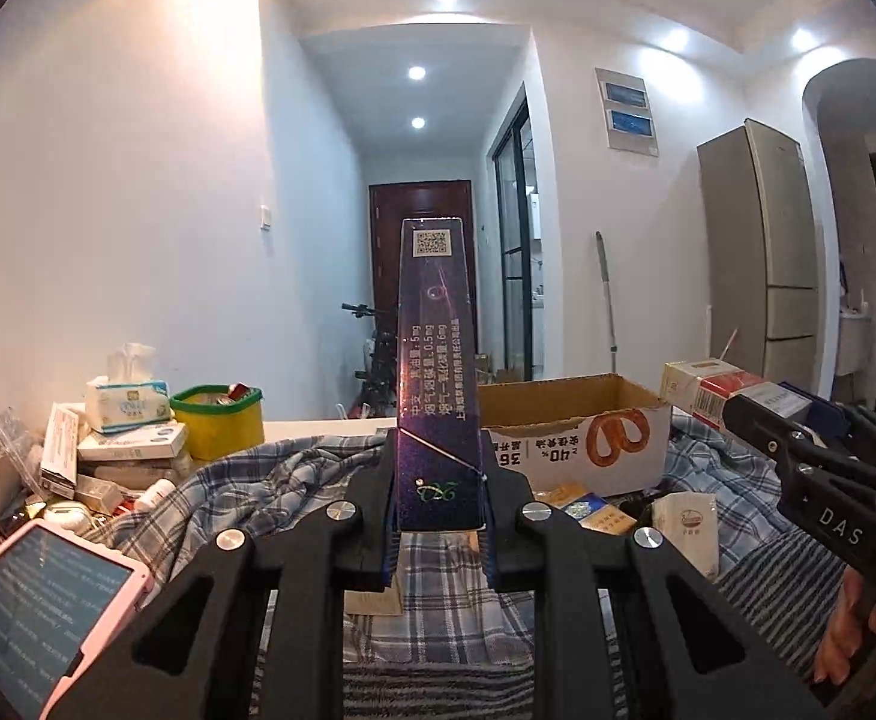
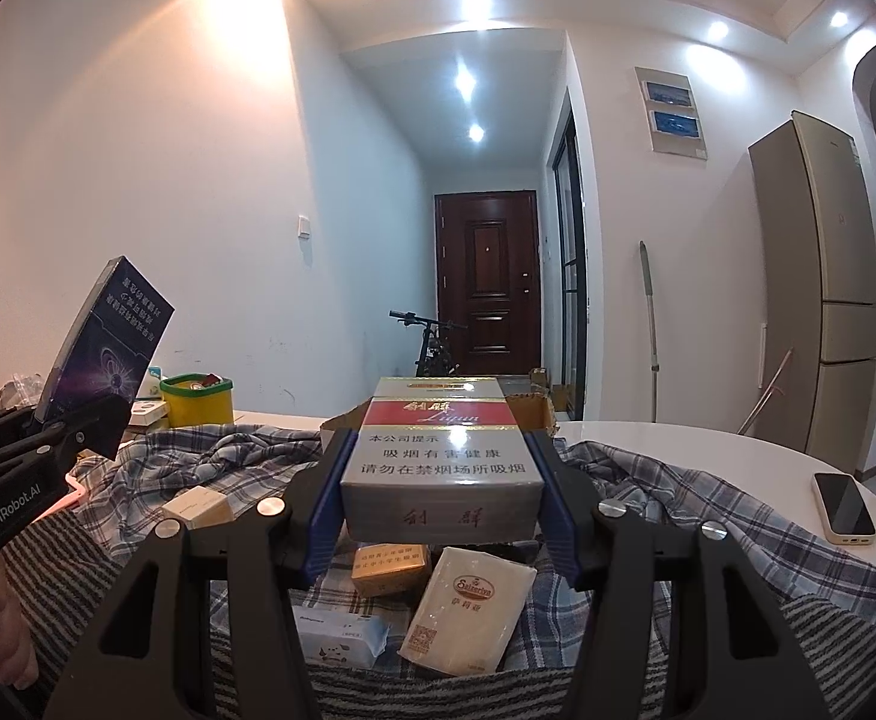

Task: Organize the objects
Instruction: 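Lift the dark blue box and white carton with both grippers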

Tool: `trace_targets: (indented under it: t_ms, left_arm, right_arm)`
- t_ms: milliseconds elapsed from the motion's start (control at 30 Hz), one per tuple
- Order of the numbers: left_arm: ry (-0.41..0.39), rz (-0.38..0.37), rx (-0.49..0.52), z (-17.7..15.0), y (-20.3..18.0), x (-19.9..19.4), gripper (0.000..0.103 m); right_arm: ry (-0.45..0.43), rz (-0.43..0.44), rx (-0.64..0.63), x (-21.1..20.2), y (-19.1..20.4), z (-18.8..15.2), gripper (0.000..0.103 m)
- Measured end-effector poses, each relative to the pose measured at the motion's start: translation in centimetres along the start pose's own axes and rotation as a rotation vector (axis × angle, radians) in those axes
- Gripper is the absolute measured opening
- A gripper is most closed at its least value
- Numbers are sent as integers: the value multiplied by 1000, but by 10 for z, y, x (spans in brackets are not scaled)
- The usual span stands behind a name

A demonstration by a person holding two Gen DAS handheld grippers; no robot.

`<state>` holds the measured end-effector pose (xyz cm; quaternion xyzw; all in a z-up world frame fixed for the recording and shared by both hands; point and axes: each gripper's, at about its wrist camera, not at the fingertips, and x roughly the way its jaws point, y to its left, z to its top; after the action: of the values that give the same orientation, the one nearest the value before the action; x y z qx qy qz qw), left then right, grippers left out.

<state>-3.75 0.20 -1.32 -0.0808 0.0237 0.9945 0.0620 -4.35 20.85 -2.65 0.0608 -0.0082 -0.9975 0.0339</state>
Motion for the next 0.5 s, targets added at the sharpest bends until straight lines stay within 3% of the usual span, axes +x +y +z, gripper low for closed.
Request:
trace_targets:
  t_ms: [500]
  left_arm:
    - [-15,-11,7,-1,-4,-4,22]
  right_arm:
    - [-4,0,2,3,-5,2,55]
